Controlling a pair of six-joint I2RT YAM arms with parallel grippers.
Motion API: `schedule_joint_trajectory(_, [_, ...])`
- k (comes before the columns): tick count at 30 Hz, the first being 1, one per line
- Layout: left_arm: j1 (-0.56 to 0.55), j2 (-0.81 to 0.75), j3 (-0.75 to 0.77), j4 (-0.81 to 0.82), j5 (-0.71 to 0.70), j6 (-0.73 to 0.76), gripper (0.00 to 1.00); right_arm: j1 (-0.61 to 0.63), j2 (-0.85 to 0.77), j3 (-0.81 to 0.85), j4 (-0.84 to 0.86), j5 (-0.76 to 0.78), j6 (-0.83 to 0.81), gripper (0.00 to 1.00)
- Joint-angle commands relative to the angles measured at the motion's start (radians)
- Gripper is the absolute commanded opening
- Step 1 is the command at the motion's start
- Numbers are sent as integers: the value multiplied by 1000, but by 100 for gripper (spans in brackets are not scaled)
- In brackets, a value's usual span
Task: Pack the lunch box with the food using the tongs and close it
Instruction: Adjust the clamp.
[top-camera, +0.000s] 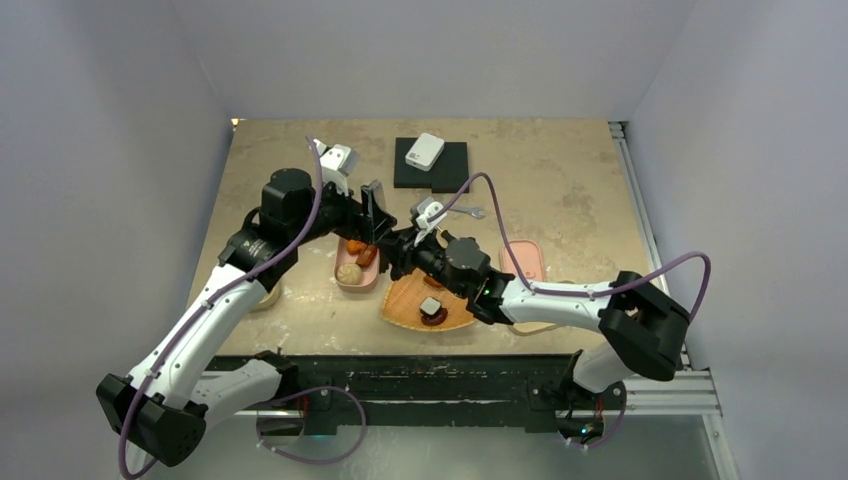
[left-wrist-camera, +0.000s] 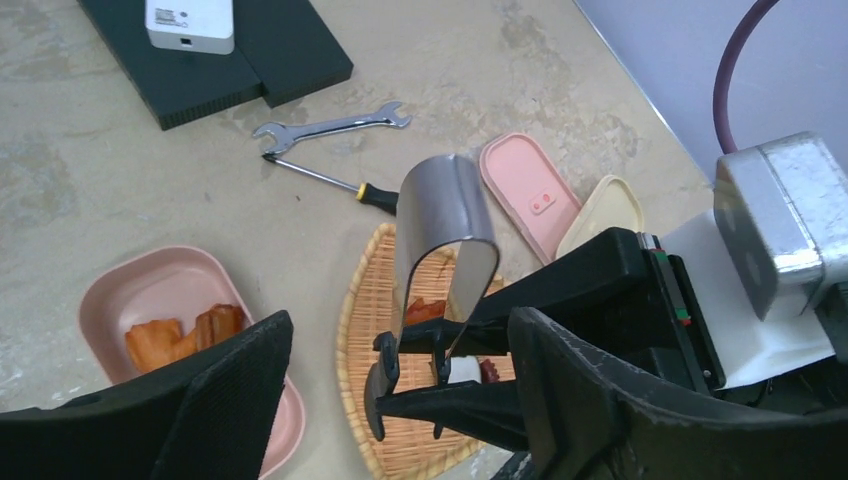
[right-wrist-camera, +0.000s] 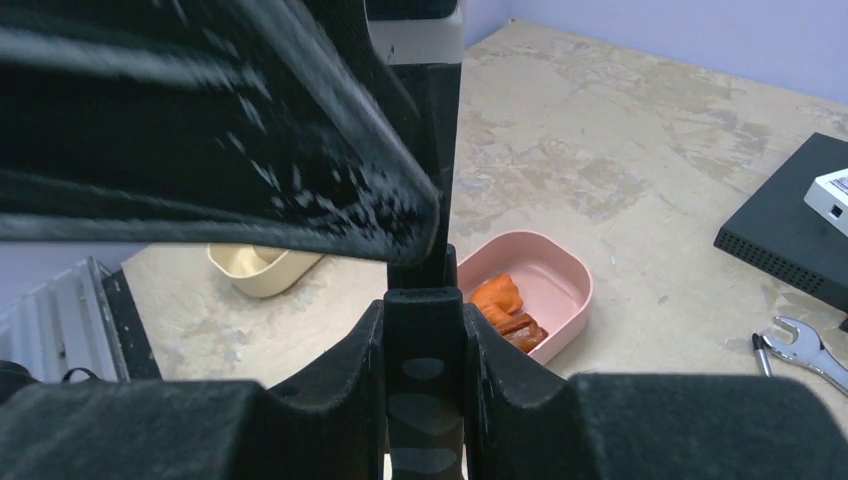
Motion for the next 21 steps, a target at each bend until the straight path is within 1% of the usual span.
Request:
schedule_joint_trajectory(1, [3, -11, -57, 129, 63, -27, 71, -1, -42, 52, 4, 21, 50, 0])
schedule_joint_trajectory(2, [-1, -11, -66, 142, 66, -31, 65, -1, -43, 55, 2, 23, 56, 0])
schedule_joint_trajectory(3, [-6, -12, -74, 147, 53, -30, 61, -1, -44, 57, -5, 22, 63, 0])
schedule_joint_trajectory(7, [-34, -33, -103, 191, 9, -20, 55, 0, -44, 69, -24, 31, 74, 0])
schedule_joint_trajectory(11, [-62, -32, -123, 234, -21, -34, 43, -1, -30, 87, -47, 47, 81, 0])
schedule_joint_trajectory(18, [-108, -27, -145, 245, -152, -59, 28, -1, -18, 97, -77, 80, 84, 0])
schedule_joint_trajectory(19, [-111, -31, -151, 250, -175, -74, 27, -1, -16, 97, -80, 83, 84, 0])
schedule_joint_trajectory(20, [-113, -36, -159, 259, -197, -91, 27, -1, -14, 97, -82, 84, 85, 0])
schedule_joint_trajectory(21, [-114, -40, -168, 273, -207, -103, 31, -1, -12, 97, -84, 85, 85, 0])
